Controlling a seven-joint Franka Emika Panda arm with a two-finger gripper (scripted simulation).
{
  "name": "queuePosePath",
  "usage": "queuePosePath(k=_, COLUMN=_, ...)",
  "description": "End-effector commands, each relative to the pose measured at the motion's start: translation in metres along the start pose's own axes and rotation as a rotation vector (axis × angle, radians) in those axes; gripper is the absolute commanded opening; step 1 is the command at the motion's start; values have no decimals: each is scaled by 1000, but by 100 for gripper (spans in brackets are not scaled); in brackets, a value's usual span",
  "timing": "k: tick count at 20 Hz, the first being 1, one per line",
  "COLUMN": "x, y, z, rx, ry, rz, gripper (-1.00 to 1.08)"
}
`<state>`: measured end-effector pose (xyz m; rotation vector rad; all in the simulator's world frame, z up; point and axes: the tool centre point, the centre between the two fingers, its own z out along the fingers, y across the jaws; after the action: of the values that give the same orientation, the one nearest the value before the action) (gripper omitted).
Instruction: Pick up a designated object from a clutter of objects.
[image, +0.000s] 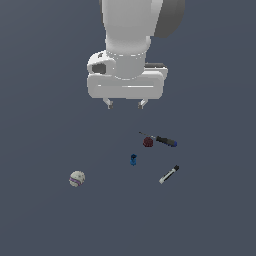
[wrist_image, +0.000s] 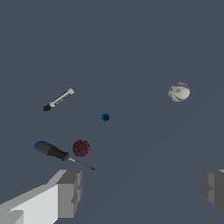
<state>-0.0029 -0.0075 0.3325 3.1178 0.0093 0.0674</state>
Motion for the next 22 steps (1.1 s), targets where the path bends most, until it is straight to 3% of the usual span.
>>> queuePosePath(k=1, x=0, y=0, z=0, rx=0, ry=0, rz=0, gripper=100)
queuePosePath(k=22, x=-2, y=-18, z=16, rx=-28, ry=-8, rz=-102, gripper=100)
